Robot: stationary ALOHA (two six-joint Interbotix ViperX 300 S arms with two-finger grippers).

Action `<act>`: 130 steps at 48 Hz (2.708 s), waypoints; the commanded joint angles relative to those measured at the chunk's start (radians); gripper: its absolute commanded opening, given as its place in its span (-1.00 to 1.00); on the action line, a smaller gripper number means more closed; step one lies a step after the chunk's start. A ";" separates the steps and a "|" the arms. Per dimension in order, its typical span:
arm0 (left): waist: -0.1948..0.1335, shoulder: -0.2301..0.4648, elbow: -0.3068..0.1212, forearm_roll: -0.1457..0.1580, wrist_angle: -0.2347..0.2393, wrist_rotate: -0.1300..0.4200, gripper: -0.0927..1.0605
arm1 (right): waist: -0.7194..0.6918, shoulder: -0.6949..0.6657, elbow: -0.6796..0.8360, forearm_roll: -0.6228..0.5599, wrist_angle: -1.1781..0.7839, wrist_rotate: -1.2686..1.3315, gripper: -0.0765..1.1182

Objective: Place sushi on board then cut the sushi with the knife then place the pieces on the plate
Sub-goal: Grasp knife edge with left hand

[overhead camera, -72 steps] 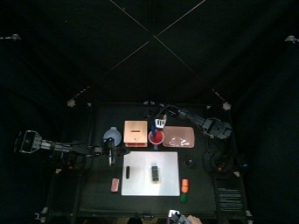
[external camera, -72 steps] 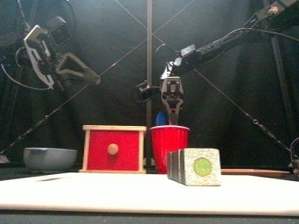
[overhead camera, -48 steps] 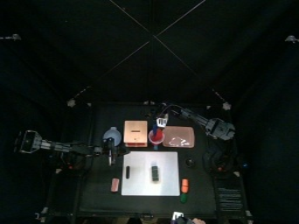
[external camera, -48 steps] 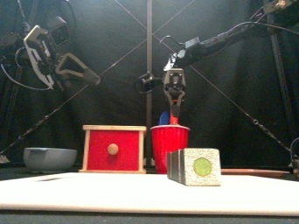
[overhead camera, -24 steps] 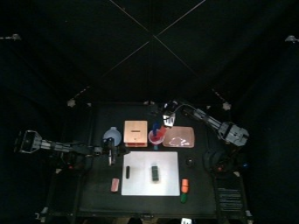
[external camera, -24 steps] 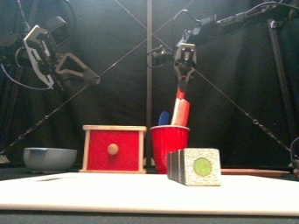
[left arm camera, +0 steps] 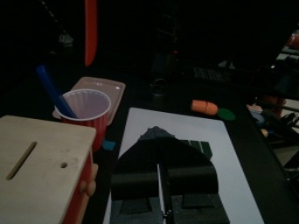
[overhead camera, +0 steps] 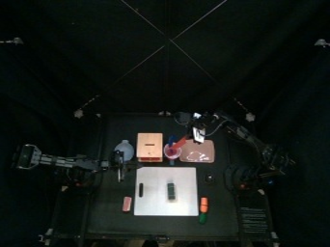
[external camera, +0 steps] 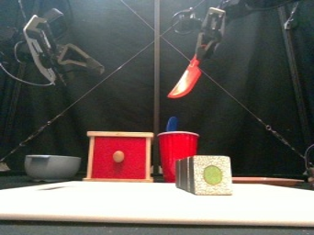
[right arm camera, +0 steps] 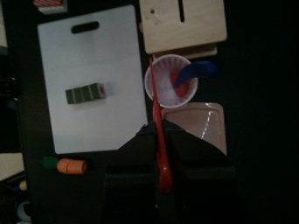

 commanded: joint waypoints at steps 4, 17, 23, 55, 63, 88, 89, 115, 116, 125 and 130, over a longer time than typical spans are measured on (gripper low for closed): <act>0.006 -0.021 -0.014 0.000 -0.011 0.002 -0.89 | 0.038 -0.173 0.138 0.017 -0.166 -0.008 -0.44; 0.006 -0.021 -0.021 0.002 -0.011 0.000 -0.89 | 0.179 -0.457 0.561 0.018 -0.736 -0.034 -0.44; 0.008 -0.021 -0.031 0.005 -0.014 0.002 -0.89 | 0.267 -0.552 0.733 0.015 -0.951 -0.032 -0.44; -0.028 0.021 -0.094 0.002 0.011 -0.006 -0.38 | 0.580 -0.502 1.051 0.087 -1.422 0.049 -0.44; -0.044 0.092 -0.112 0.000 0.028 -0.006 0.10 | 0.634 -0.445 1.080 0.120 -1.522 0.049 -0.44; -0.055 0.334 -0.259 -0.017 0.135 -0.002 0.74 | 0.644 -0.296 1.017 0.150 -1.532 0.048 -0.44; -0.055 0.345 -0.265 -0.017 0.135 -0.002 0.74 | 0.646 -0.295 1.017 0.150 -1.534 0.049 -0.44; -0.061 0.518 -0.374 0.067 0.130 0.005 0.67 | 0.678 -0.288 1.023 0.173 -1.532 0.049 -0.44; -0.060 0.520 -0.374 0.067 0.132 0.005 0.66 | 0.680 -0.288 1.023 0.173 -1.534 0.049 -0.44; -0.060 0.538 -0.379 0.066 0.132 0.003 0.54 | 0.689 -0.288 1.025 0.175 -1.532 0.049 -0.44; -0.060 0.538 -0.379 0.066 0.130 0.003 0.46 | 0.690 -0.288 1.025 0.175 -1.532 0.049 -0.44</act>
